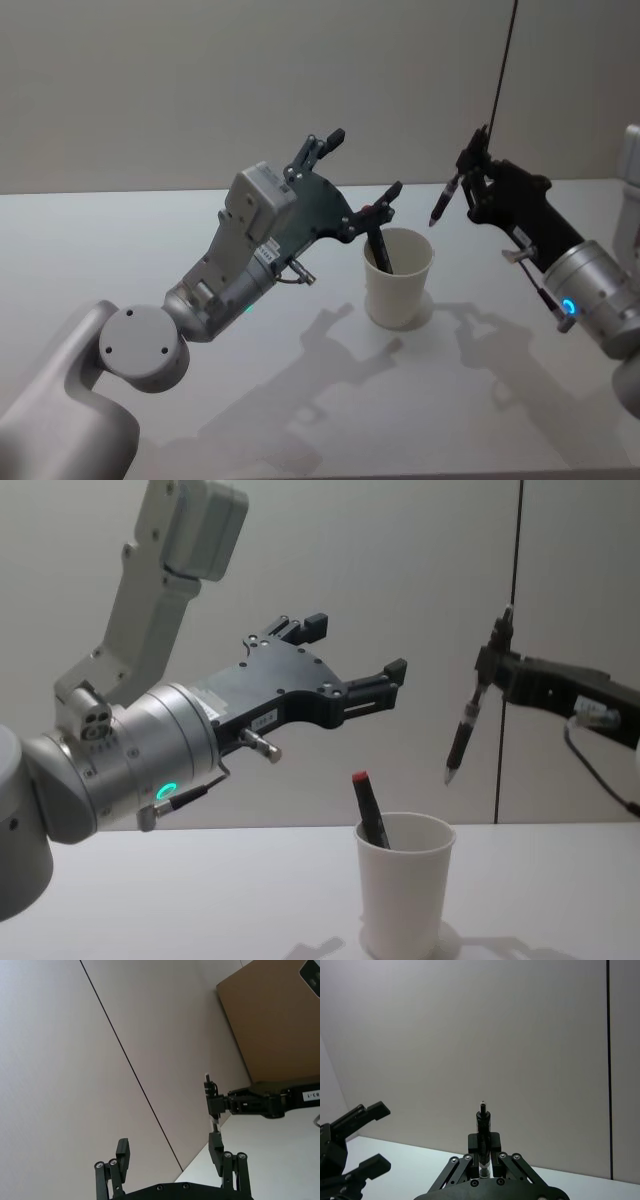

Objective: Place the pen into the pen holder.

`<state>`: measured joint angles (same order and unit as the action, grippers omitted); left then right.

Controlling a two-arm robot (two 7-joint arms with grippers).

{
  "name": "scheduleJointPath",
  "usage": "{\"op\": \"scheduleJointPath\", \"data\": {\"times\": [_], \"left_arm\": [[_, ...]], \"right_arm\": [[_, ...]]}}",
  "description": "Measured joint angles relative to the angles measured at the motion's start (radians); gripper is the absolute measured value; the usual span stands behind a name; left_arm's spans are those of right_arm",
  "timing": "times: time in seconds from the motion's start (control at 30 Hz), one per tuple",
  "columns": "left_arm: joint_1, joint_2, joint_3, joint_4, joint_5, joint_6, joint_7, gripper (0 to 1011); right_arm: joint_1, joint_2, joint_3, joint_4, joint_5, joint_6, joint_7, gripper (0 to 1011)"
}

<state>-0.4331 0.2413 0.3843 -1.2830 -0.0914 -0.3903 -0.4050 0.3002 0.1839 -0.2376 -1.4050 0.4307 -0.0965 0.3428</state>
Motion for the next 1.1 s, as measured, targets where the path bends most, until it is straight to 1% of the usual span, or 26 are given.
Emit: {"op": "scheduleJointPath", "data": {"times": [0.3, 0.5, 0.57, 0.6, 0.63, 0.7, 0.77, 0.9, 0.93, 0.97, 1.03, 1.1], "left_arm": [[0.000, 0.000, 0.000, 0.000, 0.000, 0.000, 0.000, 1000], [0.000, 0.000, 0.000, 0.000, 0.000, 0.000, 0.000, 1000], [0.000, 0.000, 0.000, 0.000, 0.000, 0.000, 0.000, 1000], [0.000, 0.000, 0.000, 0.000, 0.000, 0.000, 0.000, 1000], [0.000, 0.000, 0.000, 0.000, 0.000, 0.000, 0.000, 1000], [0.000, 0.000, 0.000, 0.000, 0.000, 0.000, 0.000, 1000], [0.000, 0.000, 0.000, 0.000, 0.000, 0.000, 0.000, 1000], [0.000, 0.000, 0.000, 0.000, 0.000, 0.000, 0.000, 1000], [0.000, 0.000, 0.000, 0.000, 0.000, 0.000, 0.000, 999], [0.000, 0.000, 0.000, 0.000, 0.000, 0.000, 0.000, 999], [0.000, 0.000, 0.000, 0.000, 0.000, 0.000, 0.000, 1000], [0.000, 0.000, 0.000, 0.000, 0.000, 0.000, 0.000, 999]], "right_arm": [[0.002, -0.005, -0.010, 0.037, -0.036, -0.023, 0.012, 124], [0.006, -0.009, -0.015, 0.054, -0.051, -0.031, 0.018, 125], [0.008, -0.010, -0.017, 0.062, -0.056, -0.035, 0.020, 145], [0.008, -0.011, -0.018, 0.065, -0.058, -0.036, 0.021, 181], [0.009, -0.011, -0.018, 0.068, -0.059, -0.037, 0.022, 191], [0.011, -0.013, -0.020, 0.075, -0.062, -0.040, 0.025, 264], [0.012, -0.014, -0.021, 0.080, -0.063, -0.042, 0.027, 305], [0.016, -0.017, -0.024, 0.092, -0.065, -0.047, 0.031, 441], [0.016, -0.017, -0.024, 0.093, -0.065, -0.048, 0.032, 460], [0.017, -0.018, -0.025, 0.096, -0.065, -0.050, 0.033, 515], [0.017, -0.018, -0.025, 0.097, -0.065, -0.052, 0.034, 564], [0.018, -0.019, -0.026, 0.099, -0.065, -0.053, 0.036, 642]]}}
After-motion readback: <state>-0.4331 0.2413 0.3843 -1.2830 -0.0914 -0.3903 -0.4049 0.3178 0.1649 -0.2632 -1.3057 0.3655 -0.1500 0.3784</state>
